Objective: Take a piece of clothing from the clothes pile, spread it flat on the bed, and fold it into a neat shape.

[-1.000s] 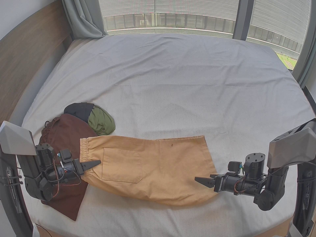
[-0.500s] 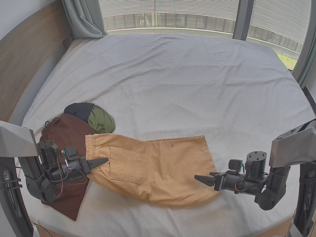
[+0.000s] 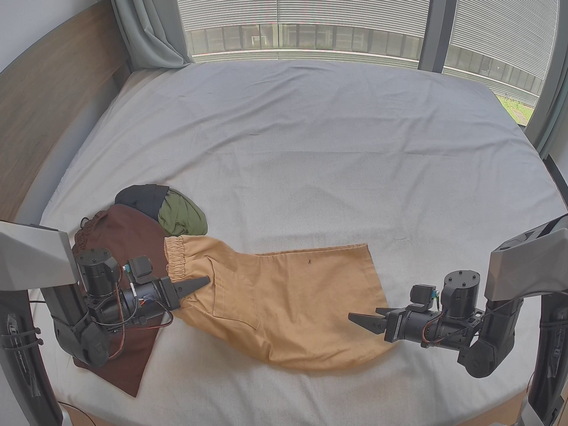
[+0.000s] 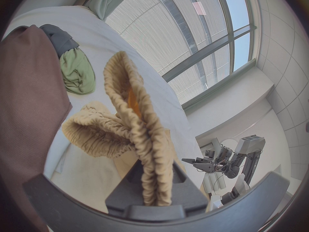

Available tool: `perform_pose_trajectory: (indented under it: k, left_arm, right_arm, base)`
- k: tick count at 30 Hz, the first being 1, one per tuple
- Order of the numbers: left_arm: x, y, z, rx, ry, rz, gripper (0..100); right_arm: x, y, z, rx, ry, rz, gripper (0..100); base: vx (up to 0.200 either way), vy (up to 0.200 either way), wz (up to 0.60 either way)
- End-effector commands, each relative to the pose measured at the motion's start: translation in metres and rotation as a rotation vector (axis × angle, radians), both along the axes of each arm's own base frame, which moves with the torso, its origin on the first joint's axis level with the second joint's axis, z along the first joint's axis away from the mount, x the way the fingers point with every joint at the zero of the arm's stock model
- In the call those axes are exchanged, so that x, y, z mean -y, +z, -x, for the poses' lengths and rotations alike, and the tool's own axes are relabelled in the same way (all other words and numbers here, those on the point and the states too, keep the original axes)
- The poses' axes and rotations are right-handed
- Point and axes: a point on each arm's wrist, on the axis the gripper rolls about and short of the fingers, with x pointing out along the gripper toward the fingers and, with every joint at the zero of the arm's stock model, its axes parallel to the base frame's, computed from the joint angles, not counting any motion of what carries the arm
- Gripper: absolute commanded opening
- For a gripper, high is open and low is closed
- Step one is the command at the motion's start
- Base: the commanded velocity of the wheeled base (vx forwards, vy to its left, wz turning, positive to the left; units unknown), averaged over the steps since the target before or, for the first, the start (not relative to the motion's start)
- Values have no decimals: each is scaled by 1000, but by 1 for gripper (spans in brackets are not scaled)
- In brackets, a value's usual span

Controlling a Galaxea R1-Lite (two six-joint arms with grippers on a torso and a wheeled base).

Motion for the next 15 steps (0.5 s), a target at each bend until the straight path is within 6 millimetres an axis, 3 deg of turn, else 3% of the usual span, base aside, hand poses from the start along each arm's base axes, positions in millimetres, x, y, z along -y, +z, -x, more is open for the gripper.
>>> perform_pose_trajectory:
  k: [1,15]
  left_arm:
    - [14,3,-2,18,-21,3,0]
    - [46,13,-9,5,-90,86,0]
  right_arm:
    - [-1,3,1,8,2,-5,100]
    - [0,10,0,32,-2,-16,100]
  base:
    - [0,0,0]
    - [0,0,0]
